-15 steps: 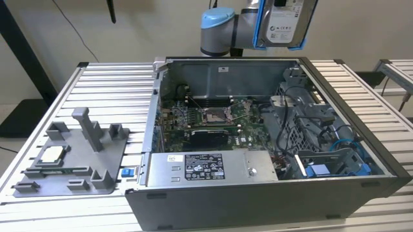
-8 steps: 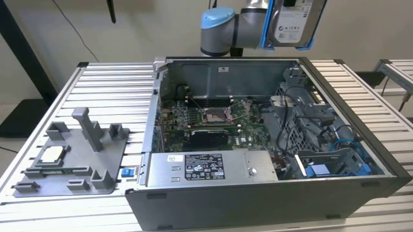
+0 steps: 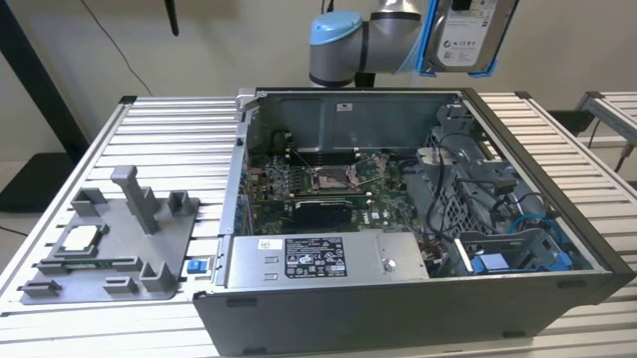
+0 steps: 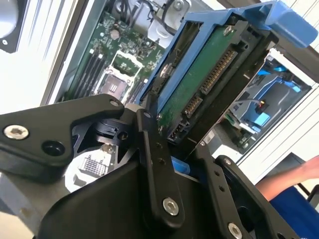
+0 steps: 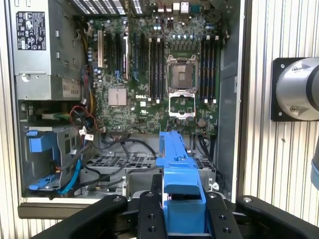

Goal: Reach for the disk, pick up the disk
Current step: 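Pick up the disk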

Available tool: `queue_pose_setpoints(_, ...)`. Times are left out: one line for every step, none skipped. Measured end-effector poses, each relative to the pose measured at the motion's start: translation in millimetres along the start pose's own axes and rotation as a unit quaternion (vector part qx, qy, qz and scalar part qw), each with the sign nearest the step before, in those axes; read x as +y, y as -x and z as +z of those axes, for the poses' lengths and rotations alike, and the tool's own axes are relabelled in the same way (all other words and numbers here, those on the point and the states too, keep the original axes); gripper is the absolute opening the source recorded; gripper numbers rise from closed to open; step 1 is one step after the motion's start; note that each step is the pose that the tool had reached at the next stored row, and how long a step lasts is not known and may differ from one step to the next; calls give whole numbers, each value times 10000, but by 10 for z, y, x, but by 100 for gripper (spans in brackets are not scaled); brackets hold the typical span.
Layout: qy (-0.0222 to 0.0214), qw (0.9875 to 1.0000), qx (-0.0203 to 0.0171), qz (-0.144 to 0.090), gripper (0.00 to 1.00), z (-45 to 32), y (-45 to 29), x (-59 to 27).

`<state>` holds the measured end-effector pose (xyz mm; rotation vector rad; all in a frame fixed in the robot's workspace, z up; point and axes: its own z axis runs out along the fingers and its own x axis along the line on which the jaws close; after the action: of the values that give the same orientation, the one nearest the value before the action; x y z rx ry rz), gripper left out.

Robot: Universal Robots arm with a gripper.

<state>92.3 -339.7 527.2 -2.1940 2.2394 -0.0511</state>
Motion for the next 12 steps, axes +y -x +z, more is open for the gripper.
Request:
queue_pose_setpoints(0,10000,0,0,0,1,0,-23)
queue_pose_setpoints(0,10000,-1,-1,0,2,1,-45)
queue_pose_setpoints(0,10000,0,-1,0,2,1,-65)
queue_pose_setpoints(0,10000,-1,0,0,3,2,-85)
queue_pose_setpoints(0,10000,-1,0,0,3,2,-96)
queue_pose_setpoints(0,10000,-1,0,0,4,2,-103)
queue_pose_setpoints(0,10000,-1,0,0,4,3,-105)
queue_pose_setpoints(0,10000,0,1,0,3,3,-105)
queue_pose_setpoints(0,10000,0,1,0,3,2,-106)
queue_pose_setpoints(0,10000,0,0,0,3,2,-106)
queue_pose_setpoints(0,10000,0,0,0,3,2,-107)
queue_pose_setpoints(0,10000,0,0,0,3,2,-107)
